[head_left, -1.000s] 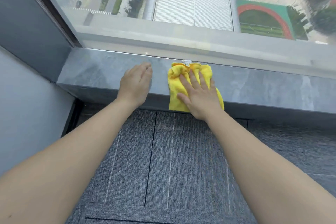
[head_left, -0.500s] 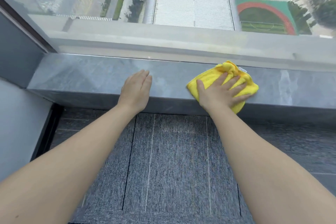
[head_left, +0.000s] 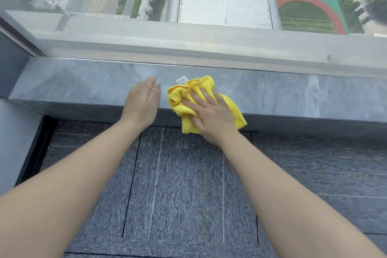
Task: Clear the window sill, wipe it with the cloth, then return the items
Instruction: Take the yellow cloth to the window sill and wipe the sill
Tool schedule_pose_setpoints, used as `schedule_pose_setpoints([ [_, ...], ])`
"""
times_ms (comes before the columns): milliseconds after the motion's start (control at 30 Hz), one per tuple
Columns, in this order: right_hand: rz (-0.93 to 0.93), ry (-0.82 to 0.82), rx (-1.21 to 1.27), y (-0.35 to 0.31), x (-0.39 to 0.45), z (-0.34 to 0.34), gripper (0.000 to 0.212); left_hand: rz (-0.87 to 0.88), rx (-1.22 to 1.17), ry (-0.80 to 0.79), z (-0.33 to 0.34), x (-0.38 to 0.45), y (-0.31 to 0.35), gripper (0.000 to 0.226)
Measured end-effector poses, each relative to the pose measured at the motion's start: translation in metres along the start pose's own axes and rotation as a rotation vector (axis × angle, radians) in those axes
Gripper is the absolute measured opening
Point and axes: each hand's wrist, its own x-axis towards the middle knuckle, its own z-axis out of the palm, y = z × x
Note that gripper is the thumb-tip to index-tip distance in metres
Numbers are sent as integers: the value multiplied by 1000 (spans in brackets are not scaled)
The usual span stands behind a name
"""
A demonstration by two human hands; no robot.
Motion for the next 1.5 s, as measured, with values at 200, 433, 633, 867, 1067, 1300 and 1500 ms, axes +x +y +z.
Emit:
schedule_pose_setpoints([
  [200,281,-46,-87,52,-45,-17,62,36,-15,-20,25,-1,31,55],
  [433,739,-47,48,45,-14,-22,68,60,17,-35,31,5,33,59],
  [633,876,30,56,29,29,-16,76,44,24,-25,21,7,16,61],
  [867,288,-12,-94,42,1,-13,54,115,54,-31,37,7,25,58],
  [1067,302,-15,-112,90,-52,-22,79,176,85,-102,68,10,52,59],
  [1300,781,38,-35,120,-56,-32,67,227,240,-142,88,12,66,43],
  [1500,1072,106,87,112,-13,-34,74,230,278,-206,87,13,64,59],
])
